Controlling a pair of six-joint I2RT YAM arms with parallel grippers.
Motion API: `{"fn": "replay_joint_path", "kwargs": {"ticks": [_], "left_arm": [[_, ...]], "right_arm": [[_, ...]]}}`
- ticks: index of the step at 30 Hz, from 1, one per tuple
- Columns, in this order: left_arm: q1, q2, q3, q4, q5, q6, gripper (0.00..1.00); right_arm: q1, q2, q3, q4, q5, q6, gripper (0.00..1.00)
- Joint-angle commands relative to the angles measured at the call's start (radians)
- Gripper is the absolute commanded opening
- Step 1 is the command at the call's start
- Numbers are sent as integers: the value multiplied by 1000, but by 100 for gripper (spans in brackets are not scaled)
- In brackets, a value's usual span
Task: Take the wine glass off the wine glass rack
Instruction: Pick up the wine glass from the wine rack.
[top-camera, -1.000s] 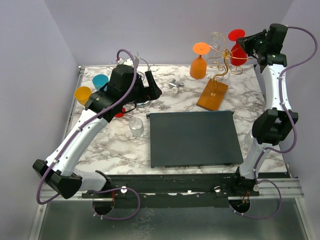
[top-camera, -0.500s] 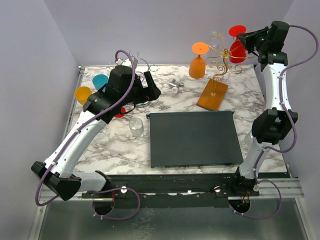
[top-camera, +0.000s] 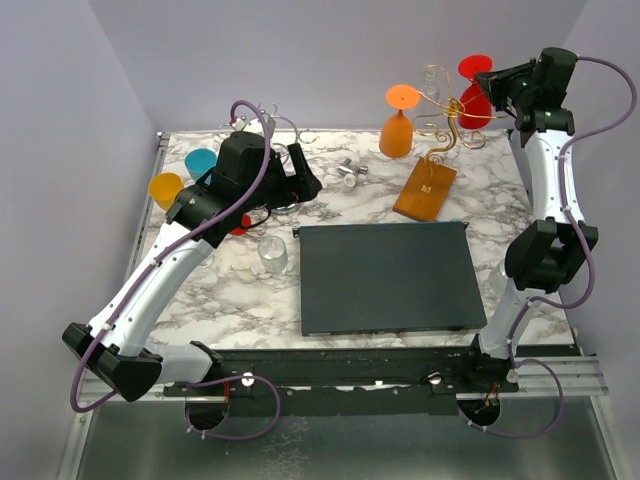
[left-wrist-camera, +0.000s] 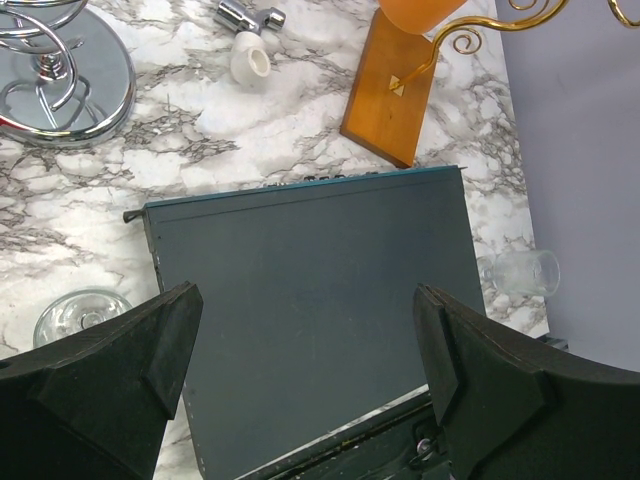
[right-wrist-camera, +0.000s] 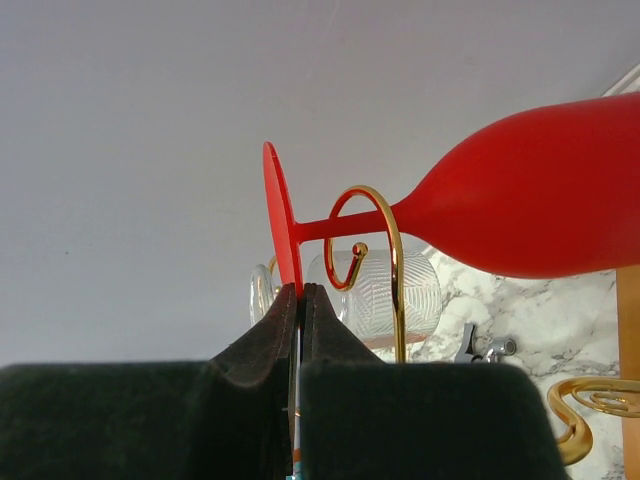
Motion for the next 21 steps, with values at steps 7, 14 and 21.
{"fn": "replay_joint_path", "kwargs": {"ticks": [7, 14, 21], "left_arm": [[-5, -20, -10, 18, -15, -2, 94], [-5, -22, -12, 17, -15, -5, 94], [-5, -23, -12, 17, -18, -7, 94]], "right_arm": [[-18, -113, -126, 102, 45, 19, 1], [-29, -147, -179, 147, 54, 47, 0], [-37, -163, -204, 150, 68, 60, 1]]}}
